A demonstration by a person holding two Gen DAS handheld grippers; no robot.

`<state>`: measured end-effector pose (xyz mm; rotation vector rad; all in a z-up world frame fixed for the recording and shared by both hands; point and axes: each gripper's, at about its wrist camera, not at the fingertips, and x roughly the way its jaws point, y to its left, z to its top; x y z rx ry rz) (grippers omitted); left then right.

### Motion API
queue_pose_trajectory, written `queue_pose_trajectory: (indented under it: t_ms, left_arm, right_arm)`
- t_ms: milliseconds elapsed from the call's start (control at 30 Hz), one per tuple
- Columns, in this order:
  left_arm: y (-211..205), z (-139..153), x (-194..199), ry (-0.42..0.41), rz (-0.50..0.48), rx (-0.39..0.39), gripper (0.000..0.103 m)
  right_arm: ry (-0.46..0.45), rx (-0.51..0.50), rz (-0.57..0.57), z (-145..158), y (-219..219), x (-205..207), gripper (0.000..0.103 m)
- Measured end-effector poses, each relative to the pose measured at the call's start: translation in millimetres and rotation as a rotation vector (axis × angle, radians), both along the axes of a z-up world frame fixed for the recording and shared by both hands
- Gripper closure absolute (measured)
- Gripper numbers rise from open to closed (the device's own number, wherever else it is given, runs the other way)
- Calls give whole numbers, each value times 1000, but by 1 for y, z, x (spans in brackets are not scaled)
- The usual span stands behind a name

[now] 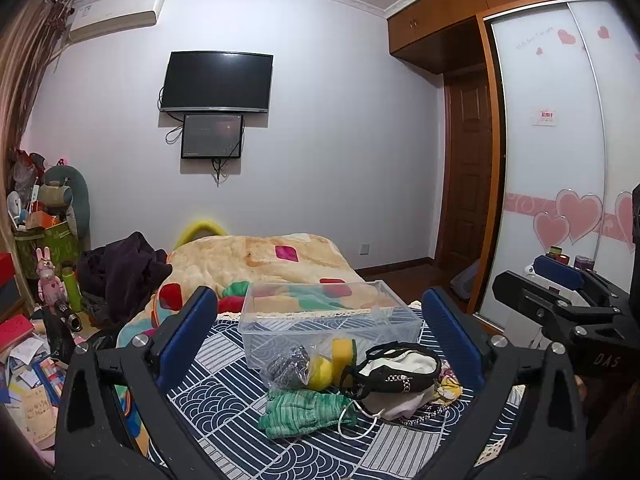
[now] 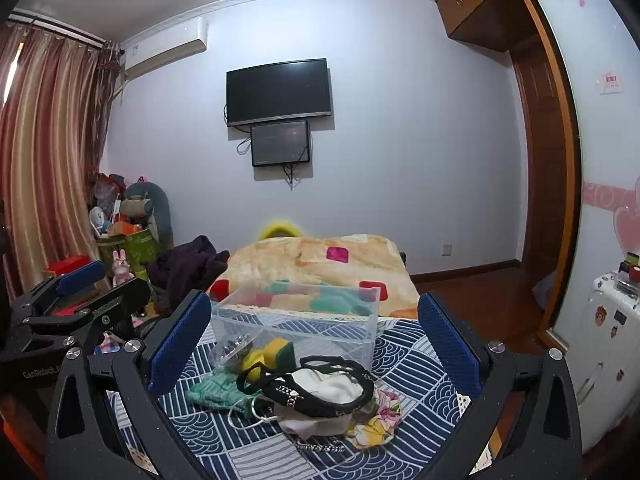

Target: Organize soft objects

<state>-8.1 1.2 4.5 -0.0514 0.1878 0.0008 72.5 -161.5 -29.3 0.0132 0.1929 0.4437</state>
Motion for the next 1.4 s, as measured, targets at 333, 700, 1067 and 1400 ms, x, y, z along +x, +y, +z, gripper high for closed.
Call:
queue_pose_trajectory:
  t_ms: [333,700,1067,1400]
  left_arm:
    - [0,1,-1,-7,3,-2,0]
    - [-1,0,-2,-9,4,-1,0]
    - [2,1,-4,-10,7,-2,0]
    - [5,4,-4,-13,8,-8,0]
  right_arm:
    - [-2,5,0,1,-1,-1,0]
    - [-5,7,4,-1,0,-1,0]
    - [-9,7,7,0,1,-3,0]
    - [-8,6,10,0,2,-3,0]
